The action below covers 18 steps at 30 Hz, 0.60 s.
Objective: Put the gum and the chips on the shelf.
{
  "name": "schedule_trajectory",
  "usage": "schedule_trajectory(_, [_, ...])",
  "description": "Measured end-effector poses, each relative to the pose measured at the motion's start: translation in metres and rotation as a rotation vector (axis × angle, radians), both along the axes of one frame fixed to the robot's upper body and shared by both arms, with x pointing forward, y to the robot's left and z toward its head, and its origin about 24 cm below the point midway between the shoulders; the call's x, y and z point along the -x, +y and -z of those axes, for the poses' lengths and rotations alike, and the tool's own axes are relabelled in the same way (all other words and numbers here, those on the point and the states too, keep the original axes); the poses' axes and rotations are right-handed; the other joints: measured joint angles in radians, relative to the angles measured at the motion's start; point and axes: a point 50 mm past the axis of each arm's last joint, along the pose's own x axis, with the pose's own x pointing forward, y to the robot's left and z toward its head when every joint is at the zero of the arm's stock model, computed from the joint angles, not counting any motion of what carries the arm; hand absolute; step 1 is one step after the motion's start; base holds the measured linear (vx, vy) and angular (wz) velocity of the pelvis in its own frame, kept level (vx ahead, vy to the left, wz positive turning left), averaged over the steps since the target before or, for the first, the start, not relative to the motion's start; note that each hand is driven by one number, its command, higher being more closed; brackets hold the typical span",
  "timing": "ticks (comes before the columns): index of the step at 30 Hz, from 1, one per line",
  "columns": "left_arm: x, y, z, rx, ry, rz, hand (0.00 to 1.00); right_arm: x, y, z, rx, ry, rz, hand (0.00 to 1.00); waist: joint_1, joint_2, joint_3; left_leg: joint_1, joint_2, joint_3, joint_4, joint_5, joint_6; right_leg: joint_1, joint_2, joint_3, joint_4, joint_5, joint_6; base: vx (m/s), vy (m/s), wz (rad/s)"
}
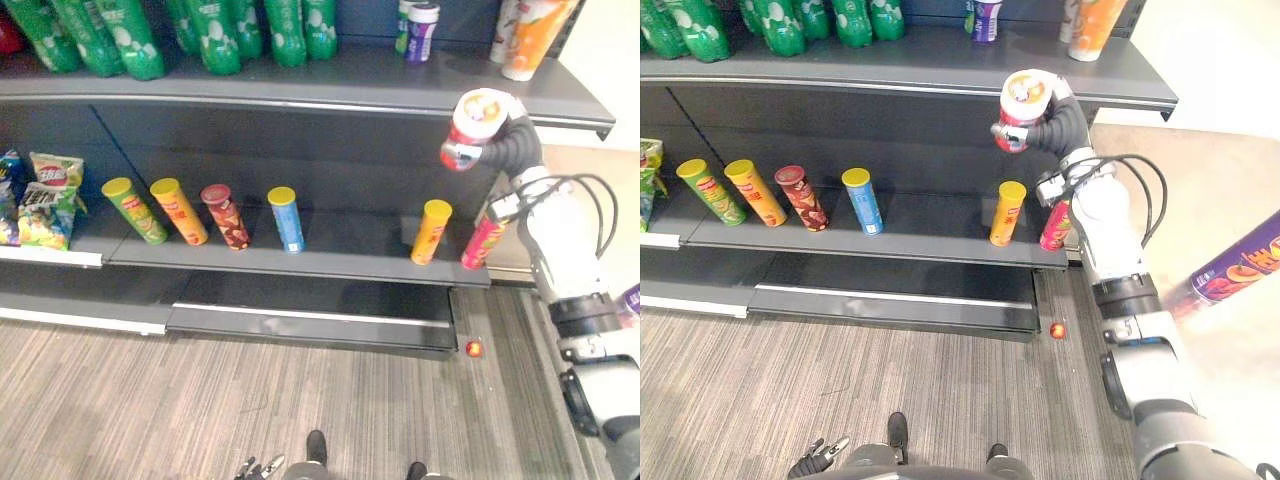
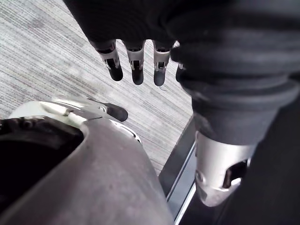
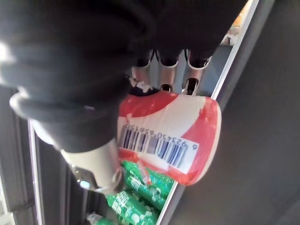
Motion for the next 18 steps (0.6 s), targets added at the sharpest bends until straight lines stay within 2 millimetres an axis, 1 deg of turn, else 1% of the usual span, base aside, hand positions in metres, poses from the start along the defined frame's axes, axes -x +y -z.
schedule_trajectory(1, [-0.001, 0.0, 0.0, 0.001, -0.002, 0.001, 0.0, -0.001, 0.0, -0.004, 0.007, -0.005, 0.009, 1.0, 0.005, 0.0, 0.0, -0.005, 0.001, -0.001, 0.0, 0.001, -0.002, -0.004, 0.0, -0.001, 0.001, 0.0, 0.0, -0.04, 0.018, 0.06])
schedule_trajectory(2, [-0.003, 0.0, 0.0, 0.003, -0.005, 0.003, 0.0, -0.004, 0.0, -0.012, 0.013, -0.02, 0.021, 1.0, 0.01, -0.001, 0.003, -0.016, 0.002, -0.006, 0.0, 0.004, -0.004, -0.013, 0.0, -0.005, 0.0, 0.002, -0.003, -0.03, 0.007, 0.15])
schedule_trajectory(4, [-0.005, 0.0, -0.001, 0.003, -0.01, 0.004, 0.0, -0.008, 0.003, -0.026, 0.011, -0.045, 0.034, 1.0, 0.009, -0.003, 0.014, -0.029, 0.003, -0.022, 0.0, 0.011, -0.002, -0.02, 0.0, -0.018, 0.003, 0.002, -0.003, -0.02, 0.003, 0.17])
schedule_trajectory(6, [-0.012, 0.0, -0.003, 0.004, -0.027, 0.01, 0.0, -0.01, 0.004, -0.043, 0.016, -0.078, 0.06, 1.0, 0.021, -0.007, 0.036, -0.042, 0.005, -0.026, 0.0, 0.016, -0.004, -0.03, 0.0, -0.023, 0.006, 0.003, -0.004, -0.03, 0.006, 0.07])
schedule_trajectory(9, [-0.02, 0.001, -0.005, 0.005, -0.047, 0.015, 0.0, -0.011, 0.009, -0.064, 0.016, -0.122, 0.079, 1.0, 0.035, -0.008, 0.07, -0.048, 0.006, -0.026, 0.0, 0.019, -0.006, -0.037, 0.0, -0.023, 0.008, 0.005, -0.007, 0.0, 0.0, 0.0])
schedule_trajectory(10, [-0.02, 0.001, -0.005, 0.006, -0.048, 0.014, 0.0, -0.012, 0.009, -0.067, 0.015, -0.124, 0.082, 1.0, 0.035, -0.009, 0.071, -0.054, 0.005, -0.027, 0.001, 0.02, -0.006, -0.043, 0.0, -0.024, 0.009, 0.005, -0.007, 0.01, -0.001, 0.04])
schedule_trajectory(11, [-0.022, 0.001, -0.006, 0.008, -0.054, 0.011, 0.0, -0.012, 0.01, -0.074, -0.001, -0.131, 0.086, 1.0, 0.036, -0.009, 0.079, -0.06, 0.005, -0.029, 0.001, 0.022, -0.005, -0.046, 0.0, -0.026, 0.009, 0.007, -0.005, 0.03, -0.004, 0.03])
schedule_trajectory(13, [-0.025, 0.001, -0.007, 0.006, -0.068, 0.012, 0.0, -0.013, 0.008, -0.082, -0.032, -0.136, 0.096, 1.0, 0.037, -0.009, 0.097, -0.061, 0.003, -0.032, 0.004, 0.023, -0.004, -0.045, 0.0, -0.029, 0.01, 0.011, -0.006, 0.05, -0.008, 0.04])
schedule_trajectory(16, [-0.027, 0.001, -0.009, 0.004, -0.077, 0.012, 0.0, -0.014, 0.001, -0.092, -0.042, -0.145, 0.142, 1.0, 0.037, -0.007, 0.115, -0.073, -0.002, -0.049, 0.007, 0.031, 0.006, -0.045, 0.001, -0.045, 0.01, 0.011, -0.006, 0.05, -0.012, 0.12])
schedule_trajectory(18, [-0.031, 0.001, -0.01, 0.004, -0.09, 0.011, 0.0, -0.013, -0.004, -0.101, -0.052, -0.148, 0.178, 1.0, 0.04, -0.006, 0.136, -0.074, -0.002, -0.051, 0.007, 0.031, 0.006, -0.046, 0.002, -0.047, 0.011, 0.011, -0.006, 0.02, -0.005, 0.06])
